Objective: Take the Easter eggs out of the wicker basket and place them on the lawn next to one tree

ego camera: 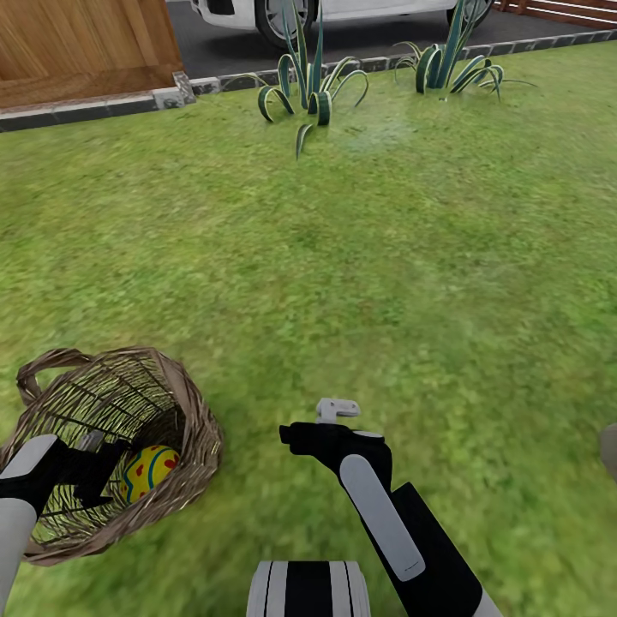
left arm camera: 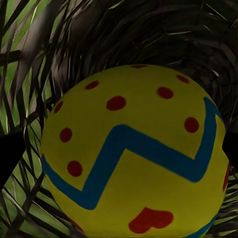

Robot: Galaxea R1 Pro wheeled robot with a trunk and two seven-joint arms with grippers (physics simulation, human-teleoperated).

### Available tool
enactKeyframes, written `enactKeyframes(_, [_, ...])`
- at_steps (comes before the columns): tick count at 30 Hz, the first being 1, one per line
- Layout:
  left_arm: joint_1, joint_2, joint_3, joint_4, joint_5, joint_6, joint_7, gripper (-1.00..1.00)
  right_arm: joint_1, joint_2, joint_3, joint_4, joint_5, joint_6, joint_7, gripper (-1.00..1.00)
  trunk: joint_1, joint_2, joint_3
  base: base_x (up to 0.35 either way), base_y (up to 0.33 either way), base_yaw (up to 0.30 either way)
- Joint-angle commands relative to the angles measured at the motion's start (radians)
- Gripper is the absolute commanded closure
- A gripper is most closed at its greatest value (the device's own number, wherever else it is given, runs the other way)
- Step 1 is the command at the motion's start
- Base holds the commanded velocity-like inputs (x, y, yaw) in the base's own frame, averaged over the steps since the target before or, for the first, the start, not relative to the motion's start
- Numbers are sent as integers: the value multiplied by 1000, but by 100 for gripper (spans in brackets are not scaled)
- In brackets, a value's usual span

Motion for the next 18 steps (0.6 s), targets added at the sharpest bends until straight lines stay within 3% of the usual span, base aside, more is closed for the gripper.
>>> enactKeyframes(1, [0,-1,3,-2,9,5,10,-100,-1,0,1,-1,-9,2,-10,-100,0,0,-1,0,0,0])
enactKeyframes(18, [0,-2,3,-3,9,10,12,-100,-1,0,1,-1,-9,2,-10,-100,0,0,-1,0,0,0])
